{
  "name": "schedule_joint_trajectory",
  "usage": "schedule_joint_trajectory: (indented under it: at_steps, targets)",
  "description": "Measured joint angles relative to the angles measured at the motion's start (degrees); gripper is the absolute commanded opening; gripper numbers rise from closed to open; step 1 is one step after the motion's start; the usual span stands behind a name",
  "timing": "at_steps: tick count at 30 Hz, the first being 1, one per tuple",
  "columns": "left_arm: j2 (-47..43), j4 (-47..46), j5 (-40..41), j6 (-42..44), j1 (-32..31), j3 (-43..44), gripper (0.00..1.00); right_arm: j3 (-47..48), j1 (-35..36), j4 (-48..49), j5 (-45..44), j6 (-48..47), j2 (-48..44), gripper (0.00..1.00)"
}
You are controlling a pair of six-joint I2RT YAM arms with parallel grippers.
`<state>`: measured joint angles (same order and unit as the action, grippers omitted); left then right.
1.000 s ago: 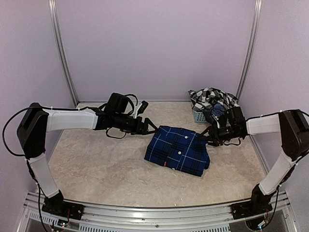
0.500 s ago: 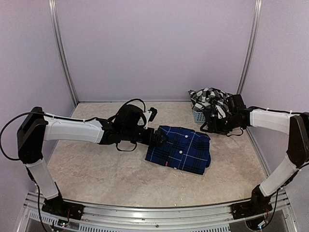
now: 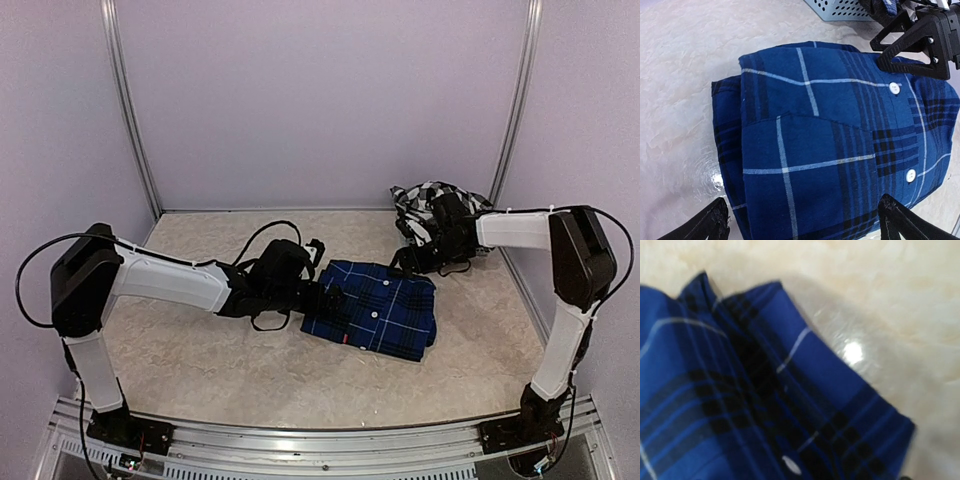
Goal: Fold and stack the long sleeve shirts
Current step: Rotate the square-folded shirt at the center of the board.
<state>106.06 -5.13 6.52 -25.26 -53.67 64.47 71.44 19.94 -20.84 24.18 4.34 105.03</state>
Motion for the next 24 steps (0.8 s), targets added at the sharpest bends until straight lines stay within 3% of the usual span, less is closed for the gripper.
schedule_joint_trajectory:
  at_steps: [3,15,20,24]
  targets:
    - [0.20,-0.02,1.51,-0.35,-0.15,-1.09,0.99,1.46,0.00,-1.27,2.69,-2.21,3.28,0.75]
    - [0.31,0.02,6.34,-1.27,-0.33,-2.95,0.99,-3.65,0.26,-0.48,12.81,-2.34,2.69,0.35]
    - [0.24,0.79,8.31,-1.36,-0.33,-4.44,0.99,-8.68,1.66,1.25,14.21,0.66,-1.05,0.27]
    - [-1.29,1.86,10.14,-1.31,-0.33,-5.40,0.99,-14.38,4.61,4.44,12.87,6.54,-6.27,0.30]
